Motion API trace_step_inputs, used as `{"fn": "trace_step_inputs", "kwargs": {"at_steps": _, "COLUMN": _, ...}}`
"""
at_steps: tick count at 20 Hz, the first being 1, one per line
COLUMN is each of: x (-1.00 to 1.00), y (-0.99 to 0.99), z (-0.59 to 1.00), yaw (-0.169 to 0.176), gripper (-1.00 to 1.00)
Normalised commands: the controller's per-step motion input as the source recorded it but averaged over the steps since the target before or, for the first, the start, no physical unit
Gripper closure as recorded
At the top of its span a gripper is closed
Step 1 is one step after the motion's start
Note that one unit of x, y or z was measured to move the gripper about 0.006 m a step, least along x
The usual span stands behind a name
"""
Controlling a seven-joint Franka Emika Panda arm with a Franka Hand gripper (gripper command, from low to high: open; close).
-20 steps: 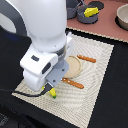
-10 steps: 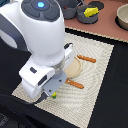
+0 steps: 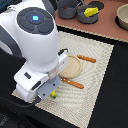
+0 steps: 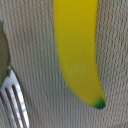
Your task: Interact with the objects in diverse but meaningful ways.
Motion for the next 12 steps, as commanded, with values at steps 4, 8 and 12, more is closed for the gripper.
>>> {"fn": "trace_step_inputs", "kwargs": {"at_steps": 4, "x": -0.23, "y": -0.11, "z": -0.15, "yaw": 0.0, "gripper": 1.0}}
{"fn": "trace_step_inputs", "kwargs": {"at_steps": 8, "x": -0.2, "y": -0.1, "z": -0.16, "yaw": 0.0, "gripper": 1.0}}
{"fn": "trace_step_inputs", "kwargs": {"at_steps": 12, "x": -0.09, "y": -0.05, "z": 0.01, "yaw": -0.007, "gripper": 1.0}}
